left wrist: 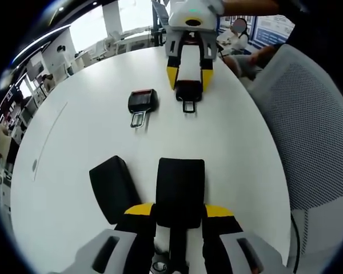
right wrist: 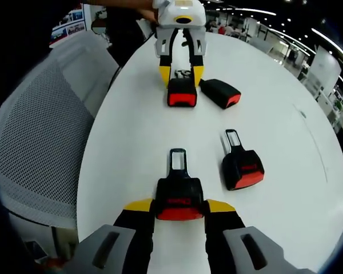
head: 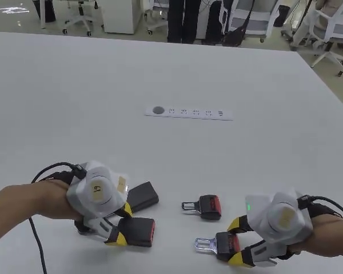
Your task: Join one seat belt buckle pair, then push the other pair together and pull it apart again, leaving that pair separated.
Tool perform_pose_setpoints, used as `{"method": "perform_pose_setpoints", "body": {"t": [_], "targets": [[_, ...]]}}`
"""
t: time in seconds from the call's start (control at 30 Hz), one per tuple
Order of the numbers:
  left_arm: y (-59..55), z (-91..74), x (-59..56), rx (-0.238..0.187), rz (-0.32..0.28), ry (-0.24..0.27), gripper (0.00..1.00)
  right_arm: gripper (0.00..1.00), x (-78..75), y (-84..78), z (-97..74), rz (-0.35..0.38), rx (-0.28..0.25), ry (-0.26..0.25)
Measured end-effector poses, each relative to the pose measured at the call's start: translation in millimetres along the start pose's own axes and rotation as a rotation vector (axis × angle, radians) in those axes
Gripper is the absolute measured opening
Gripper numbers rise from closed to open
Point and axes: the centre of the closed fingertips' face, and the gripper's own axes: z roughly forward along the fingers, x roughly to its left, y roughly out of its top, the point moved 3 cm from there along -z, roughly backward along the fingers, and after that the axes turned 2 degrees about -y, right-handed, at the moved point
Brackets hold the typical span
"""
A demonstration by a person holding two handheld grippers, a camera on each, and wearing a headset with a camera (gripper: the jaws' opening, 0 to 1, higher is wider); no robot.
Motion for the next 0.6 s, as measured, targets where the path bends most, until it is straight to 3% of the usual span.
{"method": "perform_pose_setpoints", "body": {"t": [0.6], "targets": [[1.2,1.2,-2.5,0.008,-0.008,-0.013,0.32,0.31,-1.0,20.5,11.2,0.008,-0.023,-0.002]]}}
